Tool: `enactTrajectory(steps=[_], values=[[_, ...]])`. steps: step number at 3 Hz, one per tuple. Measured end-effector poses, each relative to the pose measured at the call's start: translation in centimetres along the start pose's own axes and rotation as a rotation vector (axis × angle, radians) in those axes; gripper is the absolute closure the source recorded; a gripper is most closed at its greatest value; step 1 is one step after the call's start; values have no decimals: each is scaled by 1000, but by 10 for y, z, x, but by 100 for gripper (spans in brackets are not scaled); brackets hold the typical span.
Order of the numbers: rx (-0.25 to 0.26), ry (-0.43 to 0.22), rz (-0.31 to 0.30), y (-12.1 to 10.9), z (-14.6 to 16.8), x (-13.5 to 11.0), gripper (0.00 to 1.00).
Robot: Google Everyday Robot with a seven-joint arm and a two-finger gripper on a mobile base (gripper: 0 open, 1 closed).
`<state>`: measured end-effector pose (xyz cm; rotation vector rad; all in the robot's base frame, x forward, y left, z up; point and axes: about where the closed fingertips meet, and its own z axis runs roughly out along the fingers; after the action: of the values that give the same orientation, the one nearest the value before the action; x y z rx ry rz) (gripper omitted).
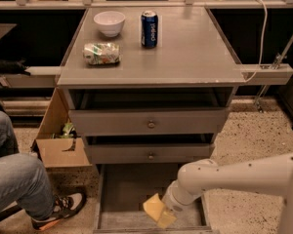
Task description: Place sponge into bottom drawer
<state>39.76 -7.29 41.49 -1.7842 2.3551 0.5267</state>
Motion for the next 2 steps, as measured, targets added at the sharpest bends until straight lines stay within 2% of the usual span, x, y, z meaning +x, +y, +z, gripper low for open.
enactTrajectory(steps=[1, 2], values=[[-16, -31, 122, -21, 64, -13, 100], [-69, -83, 211, -34, 117, -21, 100]])
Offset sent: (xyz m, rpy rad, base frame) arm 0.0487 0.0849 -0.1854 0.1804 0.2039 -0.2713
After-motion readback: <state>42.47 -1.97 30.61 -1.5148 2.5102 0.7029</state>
